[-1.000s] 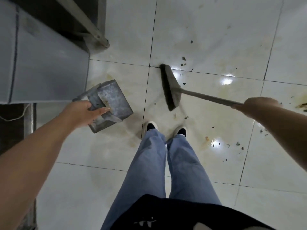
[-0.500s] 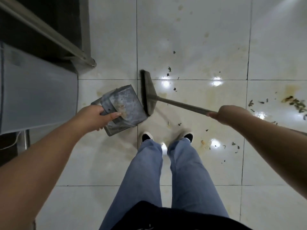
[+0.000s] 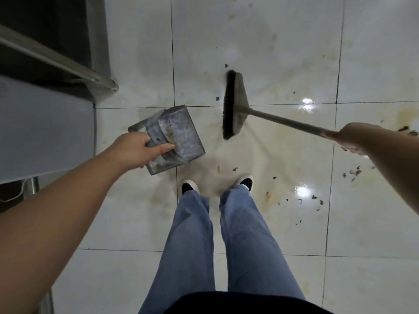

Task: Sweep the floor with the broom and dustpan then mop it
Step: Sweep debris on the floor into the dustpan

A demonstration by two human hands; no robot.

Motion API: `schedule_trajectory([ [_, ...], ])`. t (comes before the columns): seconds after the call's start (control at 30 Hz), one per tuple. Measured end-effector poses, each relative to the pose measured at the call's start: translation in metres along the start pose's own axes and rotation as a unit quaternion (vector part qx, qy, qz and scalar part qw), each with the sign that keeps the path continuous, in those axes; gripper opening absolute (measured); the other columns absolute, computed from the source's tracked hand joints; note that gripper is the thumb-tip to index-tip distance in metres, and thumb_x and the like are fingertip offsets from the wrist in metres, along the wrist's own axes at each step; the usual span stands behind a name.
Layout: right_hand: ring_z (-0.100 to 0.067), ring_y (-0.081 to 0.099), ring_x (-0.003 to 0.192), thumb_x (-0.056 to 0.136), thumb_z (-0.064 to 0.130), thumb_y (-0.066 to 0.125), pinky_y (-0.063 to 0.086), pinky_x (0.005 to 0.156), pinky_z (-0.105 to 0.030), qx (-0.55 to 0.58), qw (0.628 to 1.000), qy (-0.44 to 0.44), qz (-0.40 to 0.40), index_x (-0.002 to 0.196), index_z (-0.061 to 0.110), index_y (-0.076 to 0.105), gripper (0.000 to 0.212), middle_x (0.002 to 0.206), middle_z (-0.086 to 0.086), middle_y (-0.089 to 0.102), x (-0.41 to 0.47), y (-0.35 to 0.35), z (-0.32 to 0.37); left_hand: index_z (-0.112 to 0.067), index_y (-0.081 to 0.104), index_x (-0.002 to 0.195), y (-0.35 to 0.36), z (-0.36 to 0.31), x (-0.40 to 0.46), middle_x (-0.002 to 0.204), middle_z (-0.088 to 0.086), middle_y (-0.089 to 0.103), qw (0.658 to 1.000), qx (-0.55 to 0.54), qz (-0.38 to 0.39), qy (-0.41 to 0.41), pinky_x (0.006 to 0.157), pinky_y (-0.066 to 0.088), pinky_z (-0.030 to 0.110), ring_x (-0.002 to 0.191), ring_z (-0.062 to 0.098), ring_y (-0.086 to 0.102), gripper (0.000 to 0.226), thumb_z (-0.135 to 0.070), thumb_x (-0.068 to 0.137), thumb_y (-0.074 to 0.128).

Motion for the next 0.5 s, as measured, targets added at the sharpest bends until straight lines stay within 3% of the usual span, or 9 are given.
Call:
schedule_trajectory([
  [0.07,-0.017,0.034,0.049,0.092,0.057,0.037,0.027,0.052,-0.028,0.038,0.999,0.025,0.019,0.088,-0.007,0.055,0.066,0.054,-0.012,0.036,-0.001,0.004,-0.031,-0.010,0.060,0.066,-0.002,-0.016,0.002,0.056,0.002,0.059,1.000,0.010,-0.002,0.001,0.048,0.038,0.024,0.050,0.014,0.057,0.053,-0.063,0.072,0.061],
  [0.13,-0.016,0.032,0.048,0.093,0.056,0.035,0.027,0.048,-0.027,0.058,0.997,0.041,0.030,0.111,-0.010,0.054,0.071,0.055,-0.011,0.036,-0.003,0.010,-0.057,-0.013,0.060,0.065,-0.004,-0.032,0.002,0.055,0.000,0.058,1.000,0.015,-0.008,0.001,0.044,0.035,0.022,0.049,0.013,0.056,0.051,-0.064,0.072,0.060],
  [0.17,-0.016,0.032,0.047,0.092,0.057,0.035,0.027,0.047,-0.027,0.070,0.996,0.047,0.036,0.112,-0.011,0.053,0.073,0.055,-0.010,0.036,-0.005,0.012,-0.067,-0.016,0.059,0.063,-0.005,-0.041,0.002,0.053,-0.001,0.057,1.000,0.023,-0.014,0.002,0.043,0.033,0.021,0.047,0.012,0.055,0.049,-0.064,0.072,0.059],
  [0.23,-0.014,0.031,0.045,0.092,0.059,0.036,0.027,0.046,-0.026,0.104,0.992,0.051,0.051,0.090,-0.008,0.056,0.070,0.053,-0.010,0.037,-0.006,0.017,-0.082,-0.018,0.059,0.062,-0.008,-0.054,0.003,0.052,-0.002,0.057,0.999,0.026,-0.028,0.005,0.043,0.032,0.020,0.047,0.012,0.054,0.047,-0.064,0.073,0.059],
  [0.3,-0.012,0.029,0.044,0.089,0.063,0.036,0.026,0.045,-0.023,0.132,0.988,0.055,0.062,0.066,0.003,0.042,0.064,0.050,-0.007,0.035,-0.010,0.024,-0.088,-0.018,0.061,0.064,-0.012,-0.061,0.003,0.054,0.000,0.060,0.999,0.014,-0.033,0.002,0.046,0.037,0.022,0.050,0.015,0.056,0.049,-0.066,0.072,0.059],
  [0.37,-0.011,0.029,0.044,0.086,0.067,0.036,0.026,0.043,-0.021,0.149,0.984,0.056,0.079,0.063,0.008,0.034,0.063,0.052,-0.005,0.034,-0.014,0.036,-0.086,-0.015,0.062,0.064,-0.015,-0.063,-0.001,0.057,0.004,0.063,1.000,0.010,-0.027,-0.007,0.050,0.041,0.024,0.052,0.018,0.057,0.054,-0.068,0.070,0.059],
  [0.5,-0.011,0.028,0.041,0.086,0.067,0.038,0.025,0.038,-0.017,0.181,0.976,0.007,0.123,0.065,0.008,0.039,0.063,0.050,-0.002,0.035,-0.016,0.064,-0.045,-0.012,0.056,0.059,-0.012,-0.071,-0.009,0.051,0.004,0.057,0.998,0.053,-0.034,-0.006,0.047,0.035,0.022,0.048,0.016,0.053,0.051,-0.060,0.076,0.059],
])
Point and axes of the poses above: each hand's wrist, its own x-axis towards the middle knuckle, its own y-axis out of the palm, z = x × y, the point moved 7 cm from there along x, towards the middle knuckle
